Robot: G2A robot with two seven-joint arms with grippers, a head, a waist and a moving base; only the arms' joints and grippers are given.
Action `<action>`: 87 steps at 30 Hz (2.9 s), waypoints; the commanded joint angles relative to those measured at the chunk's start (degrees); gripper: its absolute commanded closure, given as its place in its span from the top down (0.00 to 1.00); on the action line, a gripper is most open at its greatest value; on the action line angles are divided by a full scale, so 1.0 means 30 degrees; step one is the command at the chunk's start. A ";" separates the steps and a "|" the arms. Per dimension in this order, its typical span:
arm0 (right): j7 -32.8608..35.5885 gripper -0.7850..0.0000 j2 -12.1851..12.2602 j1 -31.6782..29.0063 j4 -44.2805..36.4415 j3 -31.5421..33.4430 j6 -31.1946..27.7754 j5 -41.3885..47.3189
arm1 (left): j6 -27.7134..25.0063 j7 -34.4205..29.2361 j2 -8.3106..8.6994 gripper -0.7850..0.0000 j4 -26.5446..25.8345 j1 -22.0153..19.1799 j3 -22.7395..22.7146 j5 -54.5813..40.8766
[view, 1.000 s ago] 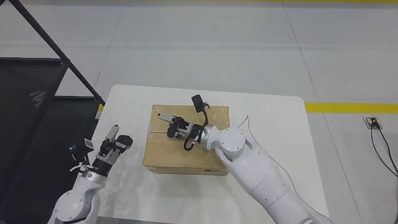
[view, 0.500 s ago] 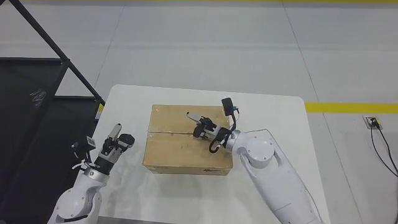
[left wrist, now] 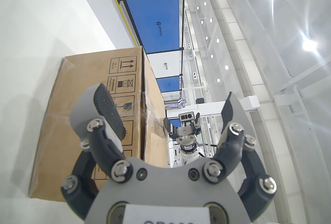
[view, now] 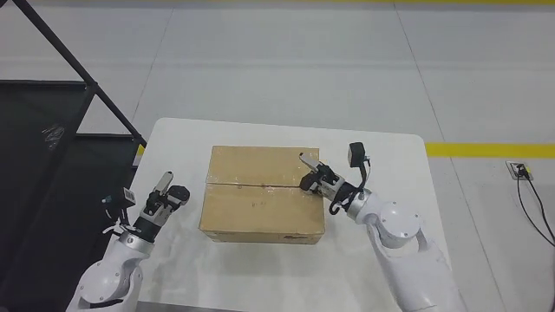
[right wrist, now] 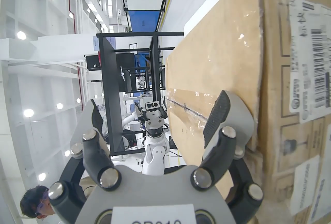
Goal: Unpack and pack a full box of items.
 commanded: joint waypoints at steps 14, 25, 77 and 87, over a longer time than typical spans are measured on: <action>0.0373 1.00 0.0554 -0.1849 -0.1138 0.1732 -0.0879 0.1157 | 0.0183 0.0249 0.0056 1.00 -0.0164 0.0010 0.0218 0.0201; 0.0308 1.00 0.0802 -0.2312 -0.0970 0.2054 -0.1062 0.1692 | 0.0270 0.0351 0.0086 1.00 -0.0227 -0.0095 0.0421 0.0301; -0.1056 1.00 0.1661 -0.1800 0.1159 0.3787 -0.2213 0.3569 | 0.0651 0.0770 0.0342 1.00 -0.0590 -0.0056 -0.0030 0.0303; -0.1057 1.00 0.1660 -0.1798 0.1160 0.3784 -0.2208 0.3567 | 0.0651 0.0771 0.0341 1.00 -0.0588 -0.0058 -0.0026 0.0310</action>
